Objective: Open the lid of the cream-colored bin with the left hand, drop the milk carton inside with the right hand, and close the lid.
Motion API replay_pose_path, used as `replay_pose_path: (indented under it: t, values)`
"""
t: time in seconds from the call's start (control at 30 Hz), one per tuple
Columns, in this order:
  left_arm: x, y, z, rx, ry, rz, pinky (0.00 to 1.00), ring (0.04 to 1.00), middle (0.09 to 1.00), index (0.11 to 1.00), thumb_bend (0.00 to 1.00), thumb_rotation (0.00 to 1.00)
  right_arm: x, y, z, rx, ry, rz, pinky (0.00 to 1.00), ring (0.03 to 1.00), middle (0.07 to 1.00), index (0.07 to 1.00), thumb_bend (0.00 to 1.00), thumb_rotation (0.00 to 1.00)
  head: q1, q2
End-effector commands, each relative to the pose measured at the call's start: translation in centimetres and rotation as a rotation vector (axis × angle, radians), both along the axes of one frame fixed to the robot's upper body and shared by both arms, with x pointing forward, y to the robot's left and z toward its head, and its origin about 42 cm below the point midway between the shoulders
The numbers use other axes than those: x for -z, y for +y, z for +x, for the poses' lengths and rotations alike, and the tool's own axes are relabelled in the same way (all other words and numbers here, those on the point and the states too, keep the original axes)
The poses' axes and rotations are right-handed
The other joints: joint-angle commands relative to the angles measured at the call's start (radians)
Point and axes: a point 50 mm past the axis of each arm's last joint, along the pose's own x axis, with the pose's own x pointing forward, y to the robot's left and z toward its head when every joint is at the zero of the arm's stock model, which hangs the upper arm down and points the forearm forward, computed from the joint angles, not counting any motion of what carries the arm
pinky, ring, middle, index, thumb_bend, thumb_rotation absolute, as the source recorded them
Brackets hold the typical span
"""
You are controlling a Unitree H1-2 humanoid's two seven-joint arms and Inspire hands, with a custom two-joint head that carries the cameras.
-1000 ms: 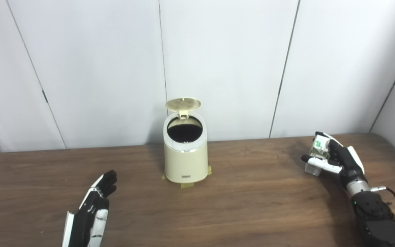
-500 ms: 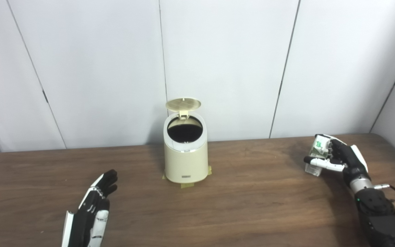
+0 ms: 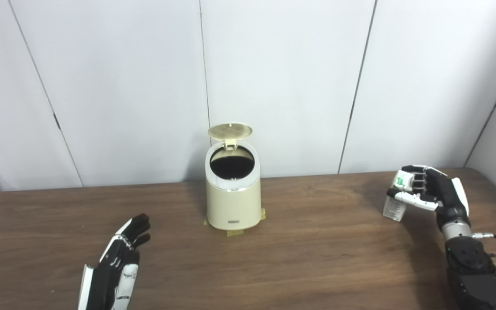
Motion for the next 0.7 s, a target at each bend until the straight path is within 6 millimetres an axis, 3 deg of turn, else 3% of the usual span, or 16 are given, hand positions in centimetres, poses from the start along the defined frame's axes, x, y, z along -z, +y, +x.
replay_pose_path:
  t: [0.0,0.13,0.67]
  values:
    - [0.57,-0.11,-1.44,-0.009,0.009,0.000,0.82,0.858,0.866,0.845,0.47,0.78,-2.99,-0.26,1.18,0.011,-0.108,-0.040,0.42,0.482,0.504,0.492,0.54,0.07,-0.002,0.001]
    - [0.64,0.00,-1.43,-0.007,0.007,0.004,0.82,0.860,0.868,0.844,0.47,0.79,-2.45,-0.25,1.00,0.017,-0.096,-0.030,0.42,0.458,0.476,0.498,0.53,0.00,-0.001,0.003]
    - [0.80,-0.14,-1.29,-0.006,0.013,0.009,0.83,0.859,0.865,0.842,0.43,0.78,-2.59,-0.29,0.86,0.021,-0.110,-0.023,0.43,0.471,0.481,0.493,0.52,0.00,-0.002,0.001]
